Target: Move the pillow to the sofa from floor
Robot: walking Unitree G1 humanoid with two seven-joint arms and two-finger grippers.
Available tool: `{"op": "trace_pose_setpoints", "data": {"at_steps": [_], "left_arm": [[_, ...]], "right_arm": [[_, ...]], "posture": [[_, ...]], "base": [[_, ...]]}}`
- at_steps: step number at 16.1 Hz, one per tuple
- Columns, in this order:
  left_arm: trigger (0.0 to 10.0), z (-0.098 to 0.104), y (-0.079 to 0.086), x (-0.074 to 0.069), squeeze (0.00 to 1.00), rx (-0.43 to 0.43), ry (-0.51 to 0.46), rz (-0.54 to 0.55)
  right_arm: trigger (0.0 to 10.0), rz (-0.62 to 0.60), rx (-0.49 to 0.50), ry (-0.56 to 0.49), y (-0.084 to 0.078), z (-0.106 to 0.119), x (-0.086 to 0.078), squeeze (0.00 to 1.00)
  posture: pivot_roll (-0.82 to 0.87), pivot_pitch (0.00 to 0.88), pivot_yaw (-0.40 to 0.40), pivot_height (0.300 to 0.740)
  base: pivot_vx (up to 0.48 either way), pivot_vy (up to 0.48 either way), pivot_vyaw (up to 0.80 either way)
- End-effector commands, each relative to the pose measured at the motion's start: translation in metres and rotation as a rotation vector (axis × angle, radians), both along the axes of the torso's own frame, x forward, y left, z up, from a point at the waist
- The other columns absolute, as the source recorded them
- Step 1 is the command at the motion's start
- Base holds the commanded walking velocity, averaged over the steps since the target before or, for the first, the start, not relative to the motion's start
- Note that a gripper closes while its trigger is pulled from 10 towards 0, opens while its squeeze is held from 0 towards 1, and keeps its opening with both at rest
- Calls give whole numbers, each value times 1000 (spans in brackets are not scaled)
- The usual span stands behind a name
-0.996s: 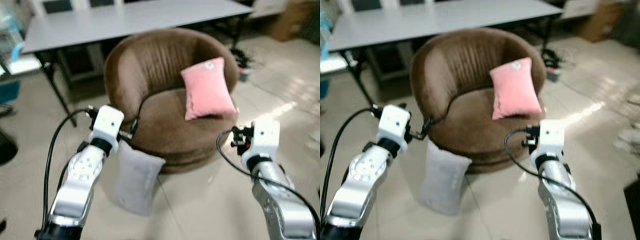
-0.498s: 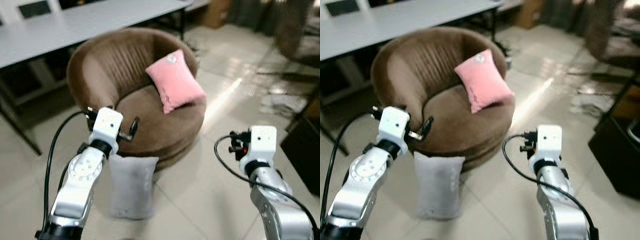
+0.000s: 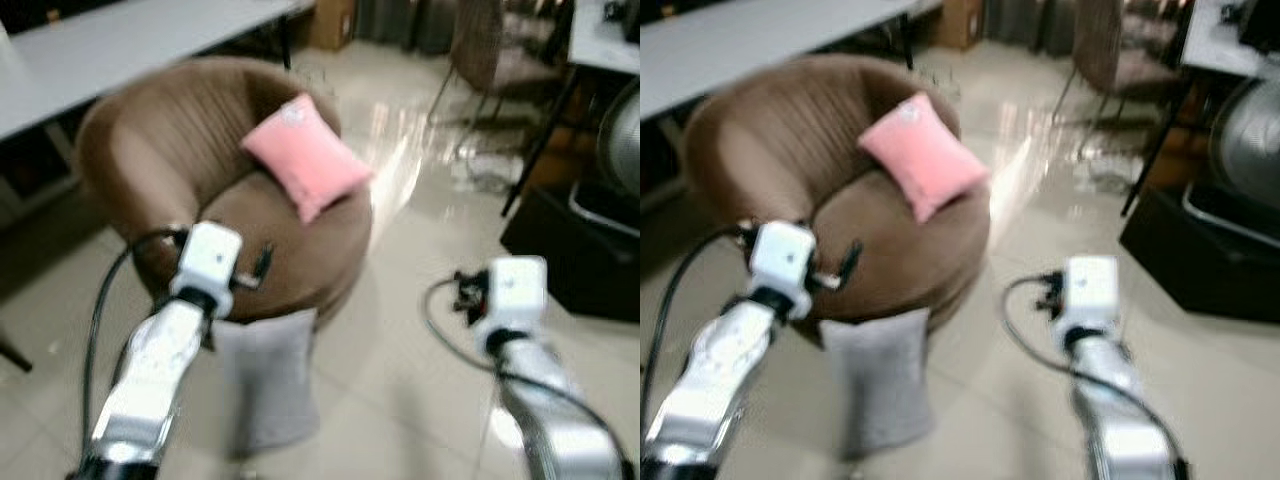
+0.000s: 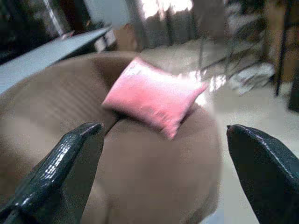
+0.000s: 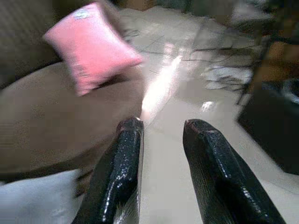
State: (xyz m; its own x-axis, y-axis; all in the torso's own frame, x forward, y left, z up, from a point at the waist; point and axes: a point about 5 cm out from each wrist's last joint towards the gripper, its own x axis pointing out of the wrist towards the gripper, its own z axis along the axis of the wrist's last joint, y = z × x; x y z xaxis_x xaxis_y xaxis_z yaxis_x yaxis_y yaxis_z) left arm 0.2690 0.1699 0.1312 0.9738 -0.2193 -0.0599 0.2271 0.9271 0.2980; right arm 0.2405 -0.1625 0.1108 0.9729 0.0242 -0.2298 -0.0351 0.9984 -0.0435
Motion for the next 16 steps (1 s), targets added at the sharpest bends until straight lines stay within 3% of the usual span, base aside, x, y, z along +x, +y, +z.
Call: {"op": "trace_pose_setpoints", "data": {"at_steps": [1,16], "left_arm": [[10000,3,-1,1,0,-2,-15,-2],[10000,4,-5,7,0,0,-23,-21]], "right_arm": [[10000,-8,-19,-15,-4,4,2,0],[10000,-31,-26,-22,-6,3,0,0]], "posture": [[-67,6,15,740],[-78,17,29,740]], "base": [[0,461,0],[0,464,-800]]}}
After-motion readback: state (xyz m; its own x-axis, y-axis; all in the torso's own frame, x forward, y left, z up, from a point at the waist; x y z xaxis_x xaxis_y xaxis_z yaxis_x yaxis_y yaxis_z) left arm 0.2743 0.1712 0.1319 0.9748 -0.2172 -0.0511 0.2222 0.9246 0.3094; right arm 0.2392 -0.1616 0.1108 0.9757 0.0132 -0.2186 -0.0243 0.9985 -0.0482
